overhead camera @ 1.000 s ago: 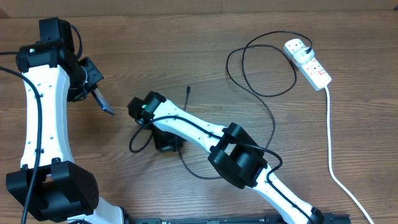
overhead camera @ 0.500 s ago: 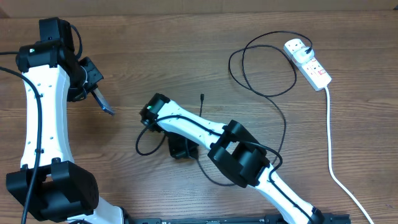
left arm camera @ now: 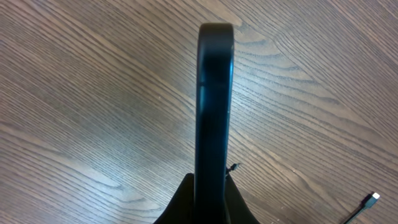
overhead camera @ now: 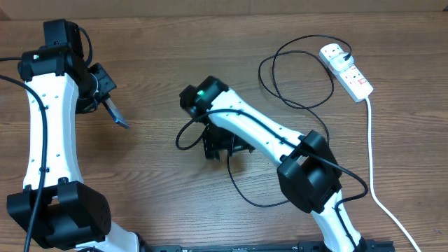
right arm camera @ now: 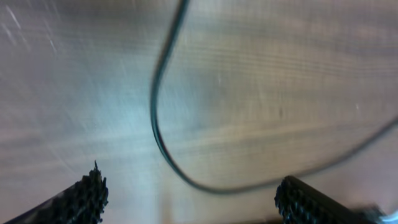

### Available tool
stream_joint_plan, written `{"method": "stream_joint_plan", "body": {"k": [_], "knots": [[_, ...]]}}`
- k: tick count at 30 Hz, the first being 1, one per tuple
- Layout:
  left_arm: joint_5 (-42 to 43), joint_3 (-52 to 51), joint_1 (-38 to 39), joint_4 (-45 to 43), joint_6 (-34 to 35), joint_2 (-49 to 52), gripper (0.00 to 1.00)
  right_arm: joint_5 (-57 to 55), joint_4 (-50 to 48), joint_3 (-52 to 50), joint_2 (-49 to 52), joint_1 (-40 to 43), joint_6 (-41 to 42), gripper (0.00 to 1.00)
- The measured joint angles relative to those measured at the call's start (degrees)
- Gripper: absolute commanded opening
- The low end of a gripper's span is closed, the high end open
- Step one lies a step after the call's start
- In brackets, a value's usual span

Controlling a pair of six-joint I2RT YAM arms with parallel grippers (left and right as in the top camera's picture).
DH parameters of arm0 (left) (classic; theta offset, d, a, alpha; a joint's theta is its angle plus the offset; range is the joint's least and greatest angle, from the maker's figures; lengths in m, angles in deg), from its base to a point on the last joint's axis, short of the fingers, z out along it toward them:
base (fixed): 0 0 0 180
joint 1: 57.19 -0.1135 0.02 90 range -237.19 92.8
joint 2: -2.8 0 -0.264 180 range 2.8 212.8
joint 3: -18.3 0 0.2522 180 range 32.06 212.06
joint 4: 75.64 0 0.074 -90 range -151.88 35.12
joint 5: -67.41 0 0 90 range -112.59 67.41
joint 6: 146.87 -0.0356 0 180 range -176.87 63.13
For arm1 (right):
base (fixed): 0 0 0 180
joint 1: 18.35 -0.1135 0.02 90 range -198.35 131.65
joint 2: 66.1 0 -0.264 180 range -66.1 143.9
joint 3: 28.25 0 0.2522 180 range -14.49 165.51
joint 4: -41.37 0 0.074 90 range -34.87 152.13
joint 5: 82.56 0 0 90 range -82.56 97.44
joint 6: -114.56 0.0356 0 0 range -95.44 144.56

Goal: Plug charger to phone and switch on socket

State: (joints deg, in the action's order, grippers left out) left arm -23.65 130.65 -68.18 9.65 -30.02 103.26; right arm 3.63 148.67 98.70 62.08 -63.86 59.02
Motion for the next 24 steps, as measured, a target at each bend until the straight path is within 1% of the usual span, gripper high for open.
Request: {"method": "stream_joint_plan", "body": {"k": [1, 2, 4, 5, 7, 9, 12, 15, 18, 24], "knots": [[0.0, 0.0, 0.0, 0.0, 0.0, 0.0, 0.04, 0.1, -2.0, 0.0, 0.0, 0.9, 0.0, 0.80], [0.2, 0.0, 0.0, -0.1, 0.0, 0.0, 0.04, 0.5, -4.2, 0.0, 0.0, 2.0, -0.1, 0.72], [0.4, 0.0, 0.0, -0.1, 0.0, 0.0, 0.04, 1.5, -8.7, 0.0, 0.0, 4.9, -0.5, 0.54], [0.4, 0.0, 0.0, -0.1, 0.0, 0.0, 0.04, 2.1, -10.4, 0.0, 0.0, 6.3, -0.5, 0.48], [0.4, 0.0, 0.0, -0.1, 0.0, 0.0, 0.04, 3.4, -14.3, 0.0, 0.0, 9.2, -0.3, 0.41], [0.4, 0.0, 0.0, -0.1, 0.0, 0.0, 0.04, 4.2, -17.2, 0.0, 0.0, 11.8, -0.2, 0.38], [0.4, 0.0, 0.0, -0.1, 0.0, 0.0, 0.04, 4.9, -19.5, -0.1, 0.0, 14.1, 0.0, 0.37], [0.5, 0.0, 0.0, -0.1, 0.0, 0.0, 0.04, 4.8, -22.7, -1.2, 0.0, 14.3, 0.0, 0.38], [1.4, 0.0, 0.0, -0.2, 0.0, 0.0, 0.04, 4.6, -26.2, -4.4, 0.0, 13.6, 0.1, 0.35], [3.5, 0.0, 0.0, -0.4, 0.0, 0.0, 0.04, 3.0, -30.0, -9.0, 0.0, 13.0, 2.1, 0.34]]}}
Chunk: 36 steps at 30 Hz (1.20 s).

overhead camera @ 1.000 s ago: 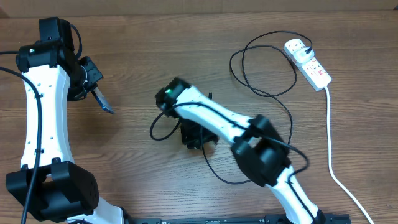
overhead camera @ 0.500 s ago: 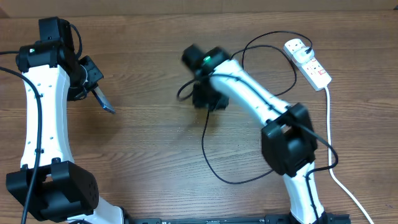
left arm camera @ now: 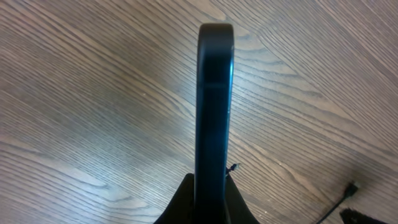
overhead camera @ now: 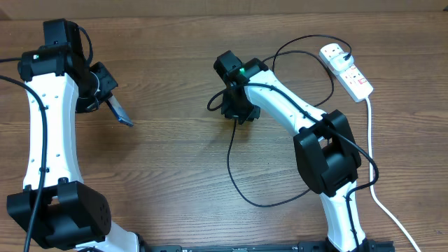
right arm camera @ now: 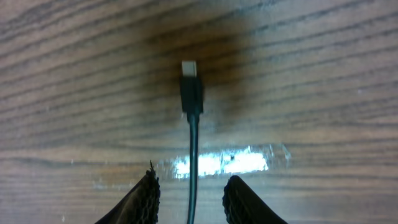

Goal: Plug charger to phone and switch on socket

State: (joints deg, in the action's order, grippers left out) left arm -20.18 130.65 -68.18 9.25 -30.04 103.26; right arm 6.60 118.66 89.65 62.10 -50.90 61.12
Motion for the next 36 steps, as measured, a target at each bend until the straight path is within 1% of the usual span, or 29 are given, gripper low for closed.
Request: {"method": "stream_joint_plan", "body": {"k": [8, 13, 18, 22, 26, 27, 30, 31, 36], "knots": [[3.4, 0.0, 0.0, -0.2, -0.4, 0.0, 0.04, -1.2, -5.7, -1.2, 0.0, 0.0, 0.8, 0.34], [4.2, 0.0, 0.0, -0.2, -0.8, 0.0, 0.04, -2.8, -5.9, -1.2, 0.0, 0.0, 0.8, 0.34], [4.5, 0.0, 0.0, -0.1, -1.4, 0.0, 0.04, -4.5, -6.0, -1.2, 1.2, 0.0, 0.7, 0.28], [4.5, 0.0, 0.0, 0.0, -1.5, 0.0, 0.04, -4.9, -6.0, -1.2, 3.3, -0.1, 0.3, 0.28], [4.5, 0.0, 0.0, 0.0, -1.5, 0.0, 0.04, -5.1, -6.4, -1.2, 3.3, -0.1, -0.9, 0.28], [4.5, 0.0, 0.0, 0.0, -1.5, 0.0, 0.04, -5.2, -6.4, -1.2, 3.3, -0.1, -1.0, 0.26], [4.5, 0.0, 0.0, 0.0, -1.5, 0.0, 0.04, -5.1, -6.5, -1.2, 3.3, -0.1, -1.5, 0.13], [4.5, 0.0, 0.0, 0.0, -1.5, 0.0, 0.04, -5.0, -6.6, -1.2, 3.3, -0.1, -1.6, 0.11], [4.5, 0.0, 0.0, 0.0, -1.5, 0.0, 0.04, -5.1, -6.4, -1.2, 3.3, -0.1, -2.0, 0.12]]}}
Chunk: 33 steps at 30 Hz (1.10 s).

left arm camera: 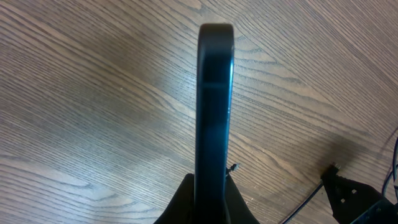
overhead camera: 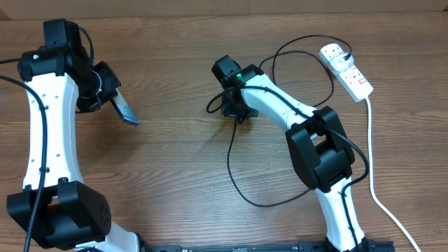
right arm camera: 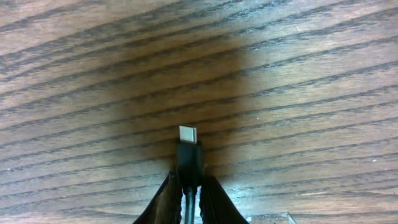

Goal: Plug charger to phone and switch on socket

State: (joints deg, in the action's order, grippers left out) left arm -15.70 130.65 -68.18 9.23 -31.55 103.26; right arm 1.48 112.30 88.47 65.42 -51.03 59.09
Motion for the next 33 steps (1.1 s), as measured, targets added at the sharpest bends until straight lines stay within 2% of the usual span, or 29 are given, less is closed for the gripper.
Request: {"method": "stream_joint_plan", "body": {"k": [4, 9, 25, 33], "knots": [[0.0, 0.0, 0.0, 0.0, 0.0, 0.0, 0.04, 0.0, 0.6, 0.0, 0.0, -0.1, 0.0, 0.19], [0.0, 0.0, 0.0, 0.0, 0.0, 0.0, 0.04, 0.6, 1.3, 0.0, 0.0, -0.1, 0.0, 0.20], [0.0, 0.0, 0.0, 0.1, 0.0, 0.0, 0.04, 2.8, 1.0, 0.1, 0.0, -0.1, 0.0, 0.04], [0.8, 0.0, 0.0, -0.4, -1.4, 0.0, 0.04, 3.3, 0.7, 0.3, 0.0, -0.1, -1.3, 0.04]]}}
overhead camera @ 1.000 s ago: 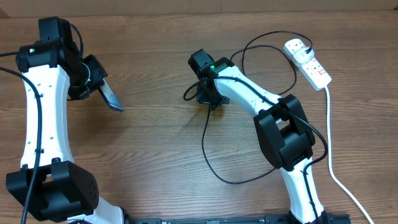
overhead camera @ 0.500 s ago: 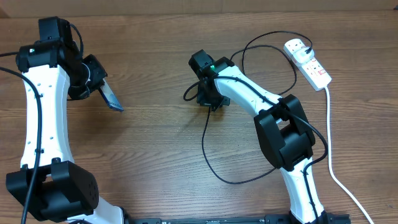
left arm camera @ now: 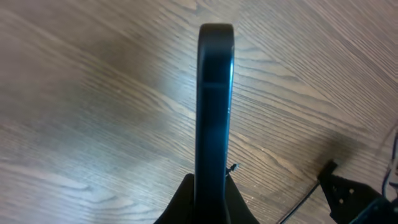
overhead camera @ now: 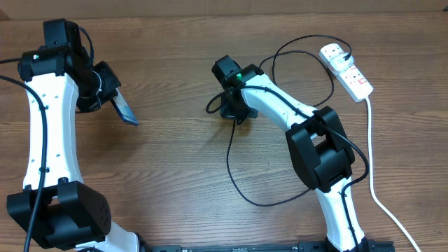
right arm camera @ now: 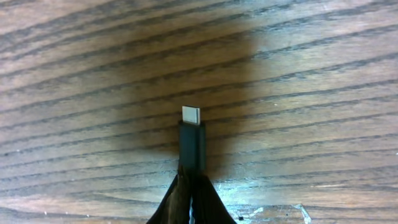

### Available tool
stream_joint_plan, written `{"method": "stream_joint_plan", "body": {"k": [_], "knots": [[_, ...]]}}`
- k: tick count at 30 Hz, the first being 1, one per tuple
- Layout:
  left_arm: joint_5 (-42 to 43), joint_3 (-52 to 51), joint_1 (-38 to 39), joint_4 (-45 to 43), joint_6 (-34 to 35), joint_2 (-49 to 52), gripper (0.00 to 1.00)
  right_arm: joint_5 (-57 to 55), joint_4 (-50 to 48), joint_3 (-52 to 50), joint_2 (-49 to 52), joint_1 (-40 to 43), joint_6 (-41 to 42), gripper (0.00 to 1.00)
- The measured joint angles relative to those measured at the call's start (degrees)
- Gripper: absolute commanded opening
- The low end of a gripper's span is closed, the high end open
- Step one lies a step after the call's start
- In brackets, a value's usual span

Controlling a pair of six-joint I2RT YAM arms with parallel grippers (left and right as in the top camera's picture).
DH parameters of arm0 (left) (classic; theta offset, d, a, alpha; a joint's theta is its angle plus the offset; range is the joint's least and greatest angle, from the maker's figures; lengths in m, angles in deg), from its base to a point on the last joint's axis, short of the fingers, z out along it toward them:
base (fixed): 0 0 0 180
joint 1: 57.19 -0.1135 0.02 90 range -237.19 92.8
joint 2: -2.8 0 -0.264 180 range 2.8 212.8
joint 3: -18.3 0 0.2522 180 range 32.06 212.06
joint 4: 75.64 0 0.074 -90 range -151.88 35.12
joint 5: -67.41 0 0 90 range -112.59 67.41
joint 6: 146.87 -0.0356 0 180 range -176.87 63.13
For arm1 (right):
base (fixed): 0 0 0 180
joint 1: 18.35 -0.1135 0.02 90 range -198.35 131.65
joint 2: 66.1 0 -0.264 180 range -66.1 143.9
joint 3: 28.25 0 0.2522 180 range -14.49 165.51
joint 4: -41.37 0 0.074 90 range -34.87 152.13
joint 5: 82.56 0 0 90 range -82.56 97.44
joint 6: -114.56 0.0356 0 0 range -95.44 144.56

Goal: Plug charger to phone and switch on socket

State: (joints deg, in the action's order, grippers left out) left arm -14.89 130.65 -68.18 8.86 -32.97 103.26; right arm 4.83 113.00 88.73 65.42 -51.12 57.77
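My left gripper (overhead camera: 112, 98) is shut on the dark blue phone (left arm camera: 214, 106), held edge-on above the wood at the left; the phone (overhead camera: 124, 110) slants down to the right in the overhead view. My right gripper (right arm camera: 191, 186) is shut on the black charger plug (right arm camera: 191, 142), whose silver tip points away over the table. In the overhead view the right gripper (overhead camera: 231, 106) sits at table centre, with the black cable (overhead camera: 231, 161) looping back to the white socket strip (overhead camera: 346, 70) at the far right.
The wooden table (overhead camera: 168, 175) carries the cable loops right of centre. A white lead (overhead camera: 371, 161) runs from the socket strip down the right edge. The right arm's links (overhead camera: 308, 140) stretch across the middle right.
The right gripper's fingers have closed tighter on the plug, which now sticks out further from them. The left wrist view has shifted slightly; the phone stays held.
The left gripper held the phone throughout, drifting slightly right. The right gripper was open over a cable loop at centre, then stood open behind the plug further back, then closed round the plug, and now grips it firmly.
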Motion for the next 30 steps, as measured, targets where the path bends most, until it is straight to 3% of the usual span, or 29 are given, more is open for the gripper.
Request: {"method": "stream_joint_plan", "body": {"k": [4, 8, 16, 22, 30], "knots": [[6.4, 0.0, 0.0, -3.6, -3.6, 0.0, 0.04, 4.7, 1.2, 1.0, 0.0, 0.0, -3.4, 0.04], [21.4, 0.0, -0.1, -9.8, -7.8, 0.0, 0.04, 11.0, 1.3, 1.2, -2.1, 0.0, -7.1, 0.04], [48.2, 0.0, -0.7, -16.7, -10.4, 0.0, 0.04, 22.8, 1.4, 1.9, -21.1, -0.7, -13.9, 0.04], [56.4, 0.0, -0.7, -16.9, -10.8, 0.0, 0.04, 26.9, 3.1, 3.4, -31.2, -2.9, -15.6, 0.04], [67.9, 0.0, -0.7, -21.3, -11.1, 0.0, 0.04, 28.1, 3.4, 3.4, -31.4, -8.0, -16.1, 0.04]]}}
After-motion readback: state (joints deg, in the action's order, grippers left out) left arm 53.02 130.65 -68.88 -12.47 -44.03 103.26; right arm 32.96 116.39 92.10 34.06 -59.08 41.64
